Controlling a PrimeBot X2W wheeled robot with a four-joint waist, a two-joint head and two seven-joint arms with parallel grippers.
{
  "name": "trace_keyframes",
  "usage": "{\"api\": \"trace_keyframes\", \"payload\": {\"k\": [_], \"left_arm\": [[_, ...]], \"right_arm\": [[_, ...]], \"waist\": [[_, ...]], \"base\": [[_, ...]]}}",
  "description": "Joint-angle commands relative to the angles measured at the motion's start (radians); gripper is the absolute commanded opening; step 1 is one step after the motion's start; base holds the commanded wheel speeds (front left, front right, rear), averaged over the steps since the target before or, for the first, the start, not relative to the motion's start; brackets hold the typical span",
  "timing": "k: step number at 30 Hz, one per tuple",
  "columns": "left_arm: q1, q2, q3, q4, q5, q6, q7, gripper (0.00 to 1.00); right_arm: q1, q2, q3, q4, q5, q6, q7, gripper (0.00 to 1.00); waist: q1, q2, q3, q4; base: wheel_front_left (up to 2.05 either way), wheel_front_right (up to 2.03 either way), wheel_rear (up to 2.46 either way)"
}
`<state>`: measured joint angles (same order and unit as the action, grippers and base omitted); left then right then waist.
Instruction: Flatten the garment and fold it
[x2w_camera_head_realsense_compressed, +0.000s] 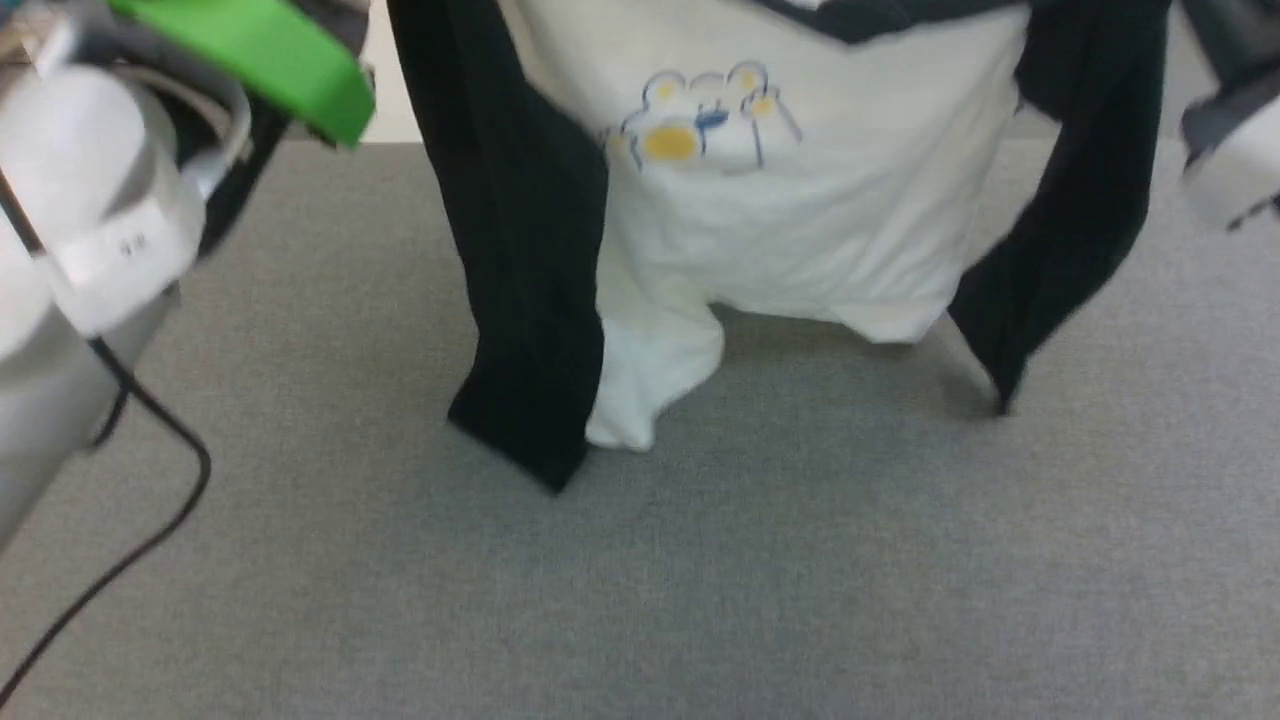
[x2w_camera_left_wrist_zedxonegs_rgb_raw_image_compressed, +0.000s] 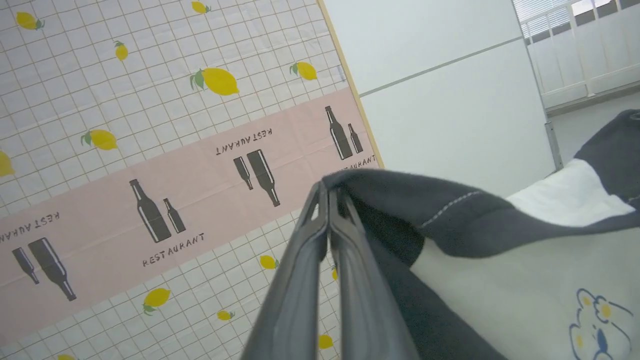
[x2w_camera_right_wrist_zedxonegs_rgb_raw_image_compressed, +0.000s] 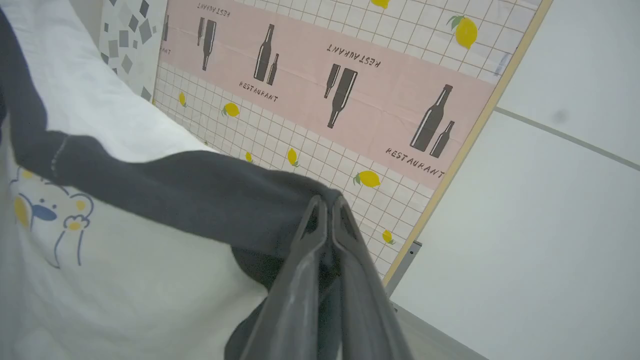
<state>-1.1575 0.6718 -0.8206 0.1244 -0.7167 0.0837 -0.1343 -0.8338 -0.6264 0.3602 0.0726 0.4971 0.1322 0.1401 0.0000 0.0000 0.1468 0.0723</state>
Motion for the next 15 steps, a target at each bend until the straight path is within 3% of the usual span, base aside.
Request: {"api": "trace_keyframes", "payload": {"k": [1,10,15], "left_arm": [[-0.059,-0.02,0.008,0.03,0.011,-0.014,0.001,0.0],[-0.392,-0.087,0.03,0.232,0.106,-0.069,-0.001,0.0],[-0.576,-0.101,0.047,0.33,0.164,-0.082,-0.018,0.0]], "right_arm": [[-0.061,0.004,-0.005,0.019,-0.009,-0.002,0.012,0.0],[-0.44,-0.001,0.008,0.143,-0.08,-0.002,0.042,0.0],[-0.648,0.038,-0.004,0.225,-0.159,-0.002,0.003,0.0]], "waist": [[0.0,0.0,0.09,0.008],[0.0,0.0,0.285,0.009],[0.0,0.0,0.364,-0.006]], "base": [[0.0,0.0,0.0],[0.0,0.0,0.0],[0.0,0.0,0.0]]}}
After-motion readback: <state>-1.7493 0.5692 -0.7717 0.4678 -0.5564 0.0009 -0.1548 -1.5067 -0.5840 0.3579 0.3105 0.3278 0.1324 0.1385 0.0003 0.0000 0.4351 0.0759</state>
